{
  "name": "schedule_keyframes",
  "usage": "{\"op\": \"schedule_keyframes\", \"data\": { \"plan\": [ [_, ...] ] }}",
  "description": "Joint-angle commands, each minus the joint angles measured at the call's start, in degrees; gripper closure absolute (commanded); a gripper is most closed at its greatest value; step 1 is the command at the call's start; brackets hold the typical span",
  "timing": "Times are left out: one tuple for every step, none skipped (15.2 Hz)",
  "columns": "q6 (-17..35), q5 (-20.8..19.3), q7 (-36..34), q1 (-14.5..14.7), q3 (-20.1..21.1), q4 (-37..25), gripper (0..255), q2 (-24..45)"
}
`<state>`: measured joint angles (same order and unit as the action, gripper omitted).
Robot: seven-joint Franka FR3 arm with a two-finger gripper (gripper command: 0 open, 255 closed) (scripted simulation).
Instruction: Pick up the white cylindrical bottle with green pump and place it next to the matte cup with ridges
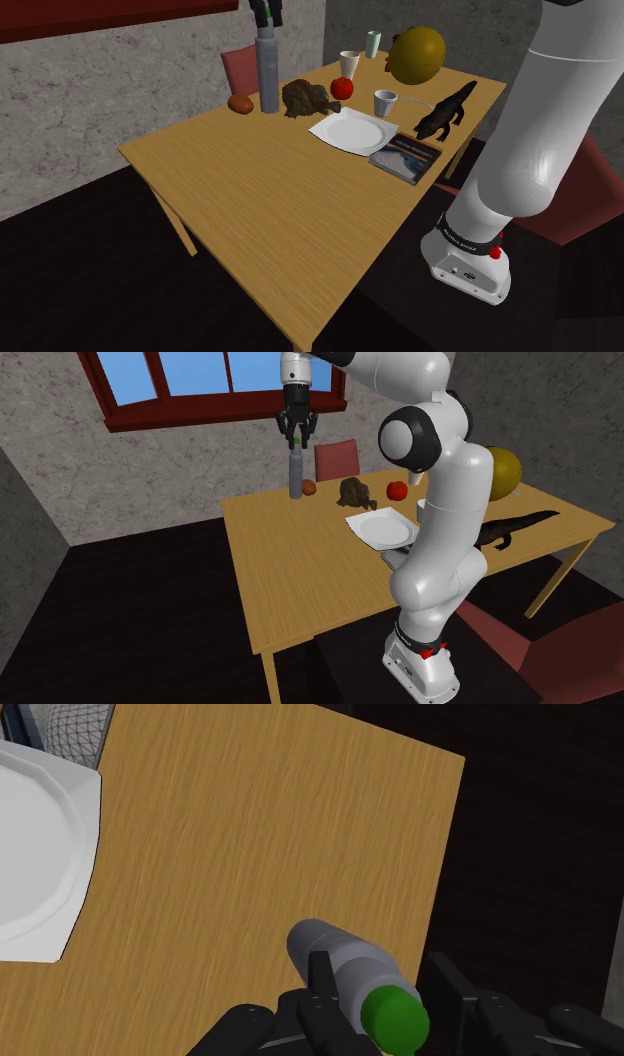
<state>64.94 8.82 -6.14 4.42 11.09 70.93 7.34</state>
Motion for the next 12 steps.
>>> {"op": "schedule_keyframes", "data": {
  "plan": [
    [0.79,-0.05,2.75,-1.49,-1.05,3.83,255,-2.69],
    [1.19,-0.17,4.32,-2.29,-1.70,5.77,255,-4.03],
    [1.55,-0.33,5.88,-3.06,-2.36,7.57,255,-5.27],
    [1.88,-0.54,7.44,-3.78,-3.05,9.25,255,-6.43],
    [2.18,-0.78,8.98,-4.50,-3.74,10.81,255,-7.50],
    [2.46,-1.06,10.51,-5.20,-4.43,12.27,255,-8.50],
    [2.72,-1.38,12.04,-5.88,-5.13,13.63,255,-9.42],
    [2.97,-1.73,13.56,-6.55,-5.84,14.90,255,-10.27],
    [3.21,-2.11,15.08,-7.20,-6.57,16.08,255,-11.05],
    [3.44,-2.51,16.58,-7.83,-7.31,17.18,255,-11.76],
    [3.67,-2.94,18.09,-8.46,-8.06,18.19,255,-12.41],
    [3.89,-3.39,19.58,-9.08,-8.80,19.13,255,-12.99]
  ]
}}
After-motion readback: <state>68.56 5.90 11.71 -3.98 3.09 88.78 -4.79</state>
